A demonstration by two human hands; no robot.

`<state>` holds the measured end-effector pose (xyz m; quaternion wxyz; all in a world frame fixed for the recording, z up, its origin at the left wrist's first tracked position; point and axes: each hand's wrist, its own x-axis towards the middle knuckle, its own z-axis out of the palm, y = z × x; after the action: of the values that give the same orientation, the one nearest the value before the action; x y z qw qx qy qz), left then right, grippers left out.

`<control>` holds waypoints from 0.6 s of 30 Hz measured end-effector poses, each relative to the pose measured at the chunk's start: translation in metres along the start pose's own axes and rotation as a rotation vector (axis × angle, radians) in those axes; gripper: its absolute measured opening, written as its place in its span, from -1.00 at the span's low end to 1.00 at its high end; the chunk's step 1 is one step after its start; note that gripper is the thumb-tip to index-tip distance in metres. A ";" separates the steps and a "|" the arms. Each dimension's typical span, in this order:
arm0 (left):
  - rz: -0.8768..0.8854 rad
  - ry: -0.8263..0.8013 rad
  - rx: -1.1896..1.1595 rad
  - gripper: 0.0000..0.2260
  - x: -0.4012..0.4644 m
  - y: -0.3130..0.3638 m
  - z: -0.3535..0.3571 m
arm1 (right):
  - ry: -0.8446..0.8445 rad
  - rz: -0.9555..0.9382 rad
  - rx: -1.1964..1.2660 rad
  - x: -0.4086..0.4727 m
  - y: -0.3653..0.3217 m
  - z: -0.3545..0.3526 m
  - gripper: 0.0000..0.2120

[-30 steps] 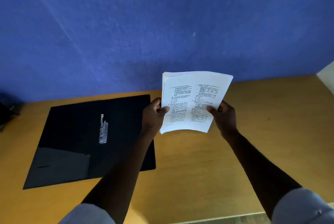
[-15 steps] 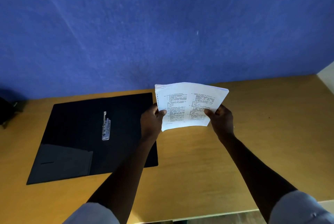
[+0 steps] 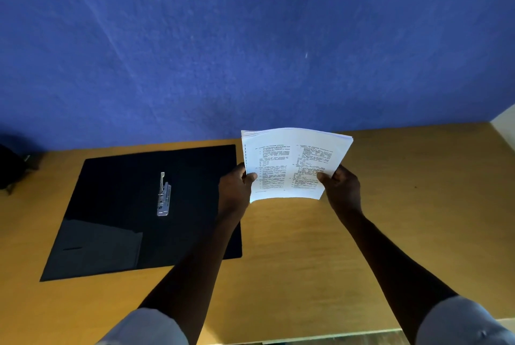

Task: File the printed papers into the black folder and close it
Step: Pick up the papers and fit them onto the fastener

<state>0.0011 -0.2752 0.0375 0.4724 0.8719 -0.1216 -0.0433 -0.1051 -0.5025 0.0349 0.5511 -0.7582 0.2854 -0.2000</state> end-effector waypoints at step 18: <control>-0.011 -0.028 0.063 -0.87 0.004 0.004 -0.003 | -0.058 -0.016 -0.155 0.005 0.006 -0.005 -0.75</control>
<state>0.0051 -0.2760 0.0426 0.4430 0.8862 -0.1244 -0.0542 -0.1056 -0.5105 0.0309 0.4973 -0.8062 0.2780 -0.1597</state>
